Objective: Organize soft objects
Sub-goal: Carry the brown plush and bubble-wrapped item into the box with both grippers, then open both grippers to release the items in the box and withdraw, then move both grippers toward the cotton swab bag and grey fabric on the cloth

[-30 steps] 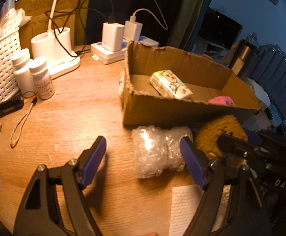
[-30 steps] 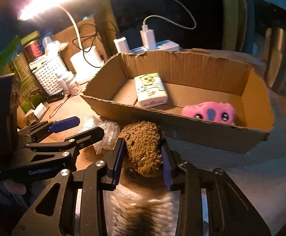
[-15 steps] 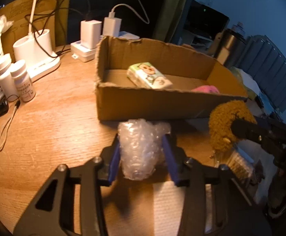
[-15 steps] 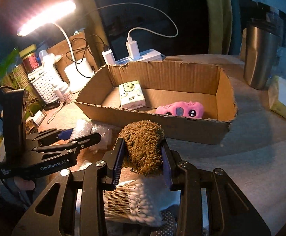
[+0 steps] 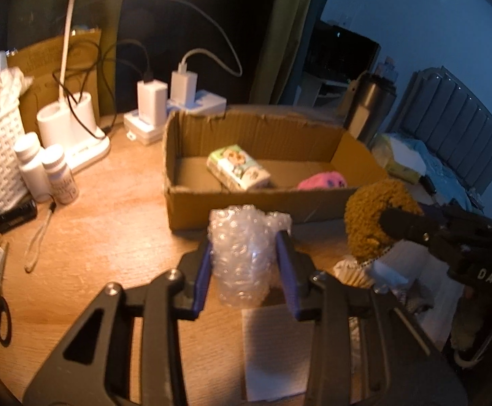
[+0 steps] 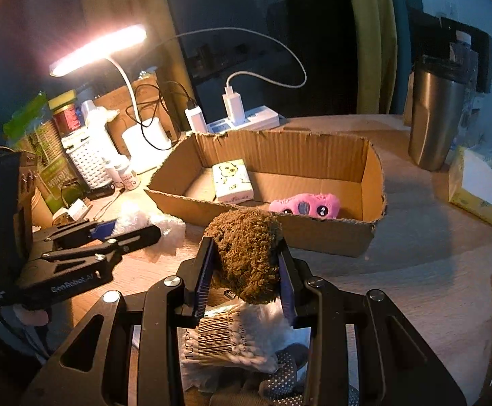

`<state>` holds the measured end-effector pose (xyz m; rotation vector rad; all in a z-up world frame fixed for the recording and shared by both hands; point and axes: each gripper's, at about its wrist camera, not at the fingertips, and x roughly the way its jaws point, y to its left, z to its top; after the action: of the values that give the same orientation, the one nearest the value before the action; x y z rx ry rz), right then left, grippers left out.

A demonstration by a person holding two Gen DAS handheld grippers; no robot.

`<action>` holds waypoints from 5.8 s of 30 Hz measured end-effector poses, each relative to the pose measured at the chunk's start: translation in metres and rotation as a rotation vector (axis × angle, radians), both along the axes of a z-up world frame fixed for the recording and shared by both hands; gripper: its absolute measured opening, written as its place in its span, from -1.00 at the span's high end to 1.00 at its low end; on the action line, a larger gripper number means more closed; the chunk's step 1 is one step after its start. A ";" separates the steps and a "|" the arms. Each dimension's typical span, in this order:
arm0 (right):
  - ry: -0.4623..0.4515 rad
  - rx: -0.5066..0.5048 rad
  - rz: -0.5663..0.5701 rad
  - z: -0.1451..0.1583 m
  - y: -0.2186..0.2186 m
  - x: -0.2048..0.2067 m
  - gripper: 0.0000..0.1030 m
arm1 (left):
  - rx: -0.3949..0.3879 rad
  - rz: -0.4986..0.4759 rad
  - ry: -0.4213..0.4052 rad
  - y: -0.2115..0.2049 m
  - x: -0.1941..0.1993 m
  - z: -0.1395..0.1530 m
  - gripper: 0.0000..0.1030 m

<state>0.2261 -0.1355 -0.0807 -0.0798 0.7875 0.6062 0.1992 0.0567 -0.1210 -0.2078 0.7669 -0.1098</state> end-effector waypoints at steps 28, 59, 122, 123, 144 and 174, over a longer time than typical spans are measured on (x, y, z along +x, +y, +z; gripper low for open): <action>-0.083 0.052 0.011 0.032 0.002 0.023 0.29 | 0.056 0.014 -0.209 0.013 0.011 0.072 0.28; 0.024 0.055 0.055 -0.016 0.042 0.077 0.28 | 0.075 0.036 -0.038 0.019 0.071 -0.004 -0.02; -0.088 -0.006 -0.012 0.034 0.024 -0.014 0.04 | 0.109 0.094 -0.230 0.003 -0.034 0.065 -0.03; -0.090 -0.006 -0.013 0.034 0.024 -0.016 0.04 | 0.109 0.095 -0.232 0.002 -0.037 0.065 -0.03; -0.086 -0.015 -0.039 0.025 -0.001 -0.068 0.04 | 0.068 0.063 -0.209 -0.016 -0.076 0.051 -0.03; 0.033 0.028 -0.168 -0.036 -0.104 -0.071 0.04 | 0.104 -0.077 -0.038 -0.105 -0.053 -0.003 -0.63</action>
<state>0.1556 -0.2394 -0.1166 0.0218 0.8083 0.4600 0.1459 -0.0483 -0.1239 -0.0768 0.7410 -0.1462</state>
